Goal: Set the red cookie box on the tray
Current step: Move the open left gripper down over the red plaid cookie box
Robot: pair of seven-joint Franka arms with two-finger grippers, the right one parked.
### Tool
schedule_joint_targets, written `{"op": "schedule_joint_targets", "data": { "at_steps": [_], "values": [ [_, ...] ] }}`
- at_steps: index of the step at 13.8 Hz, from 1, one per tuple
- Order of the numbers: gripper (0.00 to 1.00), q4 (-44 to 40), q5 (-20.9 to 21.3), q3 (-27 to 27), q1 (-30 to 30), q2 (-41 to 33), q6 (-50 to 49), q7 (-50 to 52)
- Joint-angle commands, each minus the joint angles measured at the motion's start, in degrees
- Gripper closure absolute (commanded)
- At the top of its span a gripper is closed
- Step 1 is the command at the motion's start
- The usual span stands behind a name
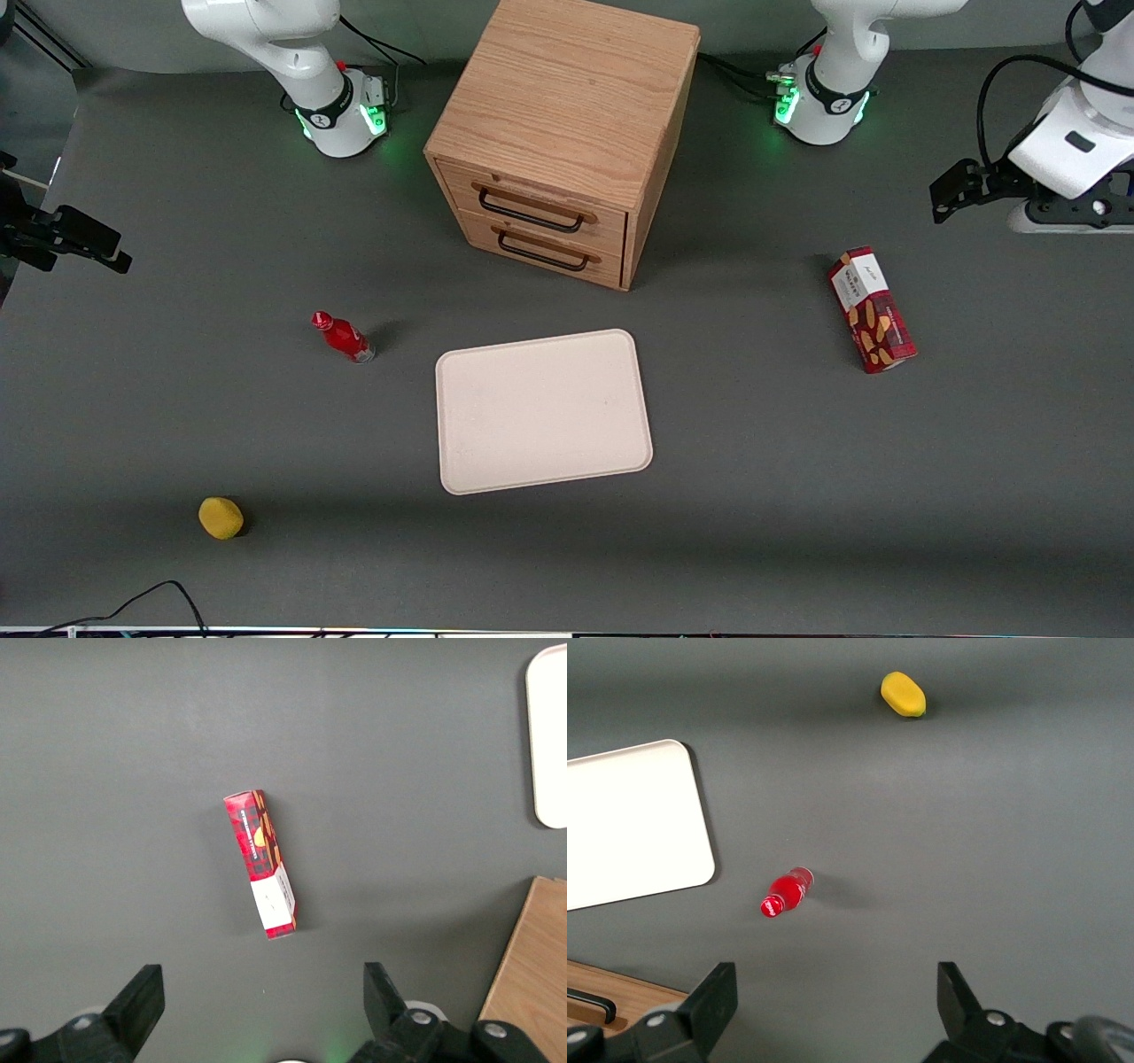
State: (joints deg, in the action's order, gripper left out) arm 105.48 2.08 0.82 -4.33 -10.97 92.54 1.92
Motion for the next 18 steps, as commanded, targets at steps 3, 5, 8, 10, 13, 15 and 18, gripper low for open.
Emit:
{"op": "schedule_joint_targets", "data": {
  "at_steps": [3, 5, 8, 10, 13, 15, 18],
  "values": [
    [0.00, -5.0, -0.9, 0.5, 0.8, 3.6, -4.0, -1.7],
    [0.00, -4.9, -0.9, 0.5, 0.6, 3.8, -5.0, -1.7],
    [0.00, -0.9, -0.9, 0.5, 0.7, 3.7, -3.2, -1.7],
    [0.00, 4.1, -0.9, 0.5, 1.0, 2.7, 0.4, -1.7],
    [0.00, 13.4, -0.9, 0.3, 1.2, 1.0, 8.5, -1.7],
    [0.00, 20.8, -0.9, -0.7, 1.4, 0.9, 18.0, -1.7],
    [0.00, 29.3, -0.9, -3.7, 1.4, 1.1, 29.2, -1.7]
  ]
}}
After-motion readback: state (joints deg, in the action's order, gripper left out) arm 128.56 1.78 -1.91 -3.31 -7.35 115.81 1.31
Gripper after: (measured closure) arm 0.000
